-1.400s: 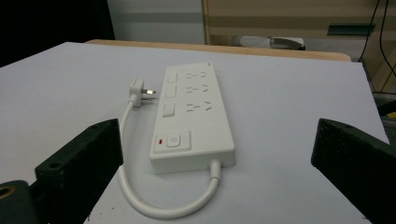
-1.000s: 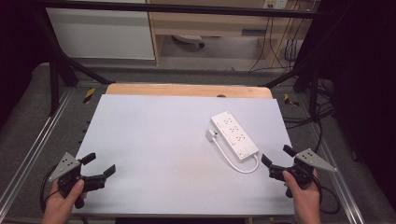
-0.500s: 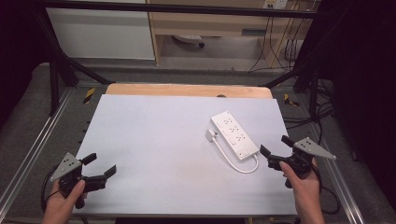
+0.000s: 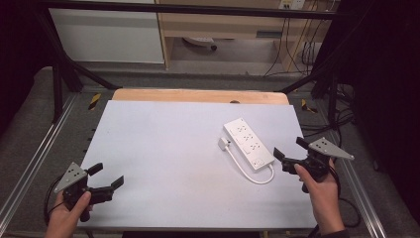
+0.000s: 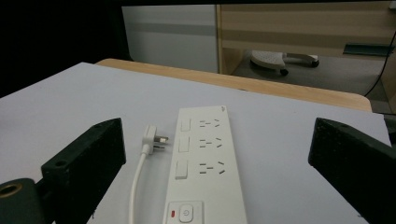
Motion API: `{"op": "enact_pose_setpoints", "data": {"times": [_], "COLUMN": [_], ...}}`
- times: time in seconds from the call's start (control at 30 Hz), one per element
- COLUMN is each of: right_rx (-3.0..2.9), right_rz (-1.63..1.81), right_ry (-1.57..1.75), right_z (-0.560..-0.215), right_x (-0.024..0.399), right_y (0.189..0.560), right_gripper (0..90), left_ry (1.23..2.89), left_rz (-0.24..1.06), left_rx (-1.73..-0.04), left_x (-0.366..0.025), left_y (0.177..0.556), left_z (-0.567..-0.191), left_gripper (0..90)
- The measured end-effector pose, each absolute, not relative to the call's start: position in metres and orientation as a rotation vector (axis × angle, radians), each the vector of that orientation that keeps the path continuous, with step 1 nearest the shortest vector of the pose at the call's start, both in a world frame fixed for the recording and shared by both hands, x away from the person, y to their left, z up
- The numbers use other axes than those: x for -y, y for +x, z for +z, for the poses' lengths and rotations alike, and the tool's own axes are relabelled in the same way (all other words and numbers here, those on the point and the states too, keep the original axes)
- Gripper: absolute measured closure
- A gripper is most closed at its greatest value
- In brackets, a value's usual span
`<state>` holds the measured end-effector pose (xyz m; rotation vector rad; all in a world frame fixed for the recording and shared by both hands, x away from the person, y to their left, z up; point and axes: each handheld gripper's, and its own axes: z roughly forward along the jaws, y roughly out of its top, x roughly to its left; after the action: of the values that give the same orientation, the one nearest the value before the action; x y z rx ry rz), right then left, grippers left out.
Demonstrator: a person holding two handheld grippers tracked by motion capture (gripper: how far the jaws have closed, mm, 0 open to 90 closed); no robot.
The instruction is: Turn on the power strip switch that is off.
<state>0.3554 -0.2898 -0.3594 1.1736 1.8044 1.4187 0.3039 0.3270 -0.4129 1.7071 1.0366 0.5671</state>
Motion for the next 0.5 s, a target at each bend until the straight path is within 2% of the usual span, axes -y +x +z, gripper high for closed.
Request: {"op": "enact_pose_setpoints", "data": {"times": [0.5], "right_rx": [-1.844], "right_rz": [1.405], "right_ry": [1.161], "right_z": [-0.354], "right_x": [0.282], "right_y": [0.369], "right_gripper": [4.4], "left_ry": [1.714], "left_rz": [0.565], "left_rx": [-1.031], "left_x": [-0.326], "left_y": [0.304], "left_z": [-0.413], "left_gripper": [6.3]}}
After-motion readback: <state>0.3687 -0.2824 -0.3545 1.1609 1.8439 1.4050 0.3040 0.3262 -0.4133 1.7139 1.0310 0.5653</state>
